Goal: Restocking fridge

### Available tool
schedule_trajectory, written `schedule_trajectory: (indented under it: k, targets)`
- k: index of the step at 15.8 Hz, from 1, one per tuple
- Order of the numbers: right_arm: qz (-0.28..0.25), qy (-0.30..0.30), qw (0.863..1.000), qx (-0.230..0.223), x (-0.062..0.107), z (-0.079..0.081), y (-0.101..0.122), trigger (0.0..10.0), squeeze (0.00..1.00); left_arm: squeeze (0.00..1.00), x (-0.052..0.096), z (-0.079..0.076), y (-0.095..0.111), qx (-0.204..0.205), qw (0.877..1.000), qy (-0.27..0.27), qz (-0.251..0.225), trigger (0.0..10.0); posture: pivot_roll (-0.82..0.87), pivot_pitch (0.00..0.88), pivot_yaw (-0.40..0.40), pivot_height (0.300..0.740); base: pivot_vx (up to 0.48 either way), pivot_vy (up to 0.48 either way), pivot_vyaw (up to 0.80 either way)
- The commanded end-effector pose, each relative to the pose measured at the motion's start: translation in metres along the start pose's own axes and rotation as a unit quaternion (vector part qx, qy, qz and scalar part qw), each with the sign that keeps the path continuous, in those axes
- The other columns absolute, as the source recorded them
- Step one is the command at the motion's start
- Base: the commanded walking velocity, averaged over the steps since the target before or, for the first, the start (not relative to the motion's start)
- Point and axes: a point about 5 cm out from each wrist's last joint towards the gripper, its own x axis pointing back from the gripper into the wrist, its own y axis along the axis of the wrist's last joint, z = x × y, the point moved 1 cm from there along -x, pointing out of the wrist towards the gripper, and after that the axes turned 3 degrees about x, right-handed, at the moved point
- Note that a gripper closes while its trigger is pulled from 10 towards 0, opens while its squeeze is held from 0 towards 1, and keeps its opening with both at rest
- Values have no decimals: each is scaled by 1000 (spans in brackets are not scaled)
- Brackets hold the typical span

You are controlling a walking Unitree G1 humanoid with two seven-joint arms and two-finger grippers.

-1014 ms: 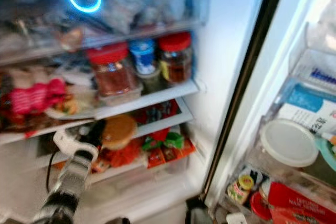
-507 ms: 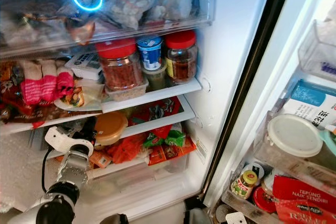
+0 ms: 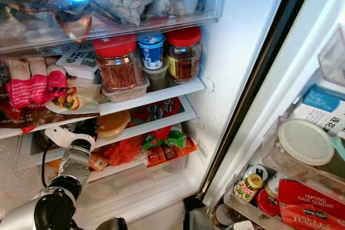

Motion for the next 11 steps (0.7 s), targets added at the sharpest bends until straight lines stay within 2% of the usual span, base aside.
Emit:
schedule_trajectory:
  k: [1,4,5,6,7,8,11]
  targets:
    - [0,-3,1000,3,2,-4,-3,10000,0,0,2,2,-8,-11,1000,11,19,10000,-286,86,-49,640,0,0,0]
    - [0,-3,1000,4,2,-5,-5,10000,0,0,0,2,-7,5,1000,26,13,10000,-303,100,-52,640,0,0,0]
    - [1,-3,1000,4,2,-5,-6,10000,0,231,-1,2,-6,47,998,30,5,10000,-306,103,-53,640,0,0,0]
    - [2,-3,1000,4,2,-5,-6,10000,0,780,-1,2,-5,72,997,35,0,10000,-309,104,-53,640,0,0,0]
    - [2,-4,1000,4,2,-5,-6,10000,0,1000,-1,3,-5,83,996,37,-2,10000,-308,104,-55,640,0,0,0]
    - [2,-4,1000,3,3,-6,-6,10000,0,1000,-1,3,-4,97,994,40,-9,10000,-306,104,-57,640,0,0,0]
    - [0,-3,1000,4,3,-6,-6,10000,0,1000,-1,3,-3,96,995,36,-12,10000,-303,104,-57,640,0,0,0]
